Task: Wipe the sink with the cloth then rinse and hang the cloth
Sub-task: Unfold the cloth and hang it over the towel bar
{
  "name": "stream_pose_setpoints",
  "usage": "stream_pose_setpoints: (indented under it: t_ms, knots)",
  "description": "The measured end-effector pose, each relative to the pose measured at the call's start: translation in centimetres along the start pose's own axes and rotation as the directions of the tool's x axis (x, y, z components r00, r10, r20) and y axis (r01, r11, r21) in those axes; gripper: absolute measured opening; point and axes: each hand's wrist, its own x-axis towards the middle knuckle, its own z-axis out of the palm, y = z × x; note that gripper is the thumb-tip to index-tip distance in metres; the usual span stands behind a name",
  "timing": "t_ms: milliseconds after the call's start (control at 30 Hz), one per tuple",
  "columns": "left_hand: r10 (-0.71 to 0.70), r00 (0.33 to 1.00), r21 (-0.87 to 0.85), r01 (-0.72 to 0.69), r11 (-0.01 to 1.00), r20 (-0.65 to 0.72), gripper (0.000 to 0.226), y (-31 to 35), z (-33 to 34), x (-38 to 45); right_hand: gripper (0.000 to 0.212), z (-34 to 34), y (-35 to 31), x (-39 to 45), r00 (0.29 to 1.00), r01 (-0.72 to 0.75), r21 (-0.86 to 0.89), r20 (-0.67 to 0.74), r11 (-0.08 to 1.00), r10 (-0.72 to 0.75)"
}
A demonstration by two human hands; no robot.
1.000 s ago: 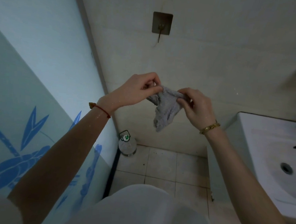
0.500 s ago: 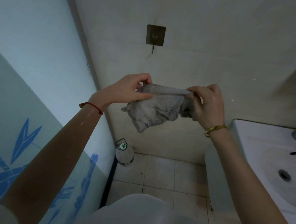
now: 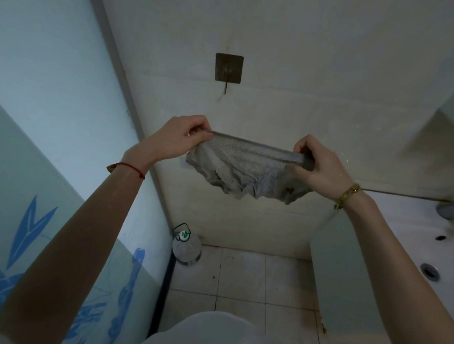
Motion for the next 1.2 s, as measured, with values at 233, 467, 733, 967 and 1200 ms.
stream_pose_setpoints:
  t_ms: [233,467,733,967,1200]
  knots:
    - [0.043,0.998,-0.089,-0.048,0.995,-0.050,0.013,0.4,-1.2,0.0,0.013,-1.4,0.3,0.8,0.985,0.143,-0.255,-0.056,0.956,-0.162]
    - [0.088,0.992,-0.019,-0.090,0.996,-0.095,0.019,0.7,-4.2,-0.2,0.026,-2.8,-0.7,1.4,0.937,0.013,-0.298,-0.330,0.954,-0.115]
    - [0.086,0.947,-0.023,-0.098,0.995,-0.309,0.006,2.2,-9.7,1.8,0.031,-7.6,-2.8,3.9,0.901,0.015,-0.072,-0.432,0.997,-0.045]
    - [0.212,0.916,0.122,-0.180,0.976,-0.342,0.012,3.8,-14.6,5.2,0.015,-13.1,-4.5,6.4,0.900,0.060,-0.018,-0.432,0.998,-0.062]
    - [0.277,0.798,0.116,-0.255,0.960,-0.536,0.004,7.7,-19.8,6.4,0.014,-19.6,-7.5,8.1,0.857,0.115,-0.079,-0.497,0.990,-0.139]
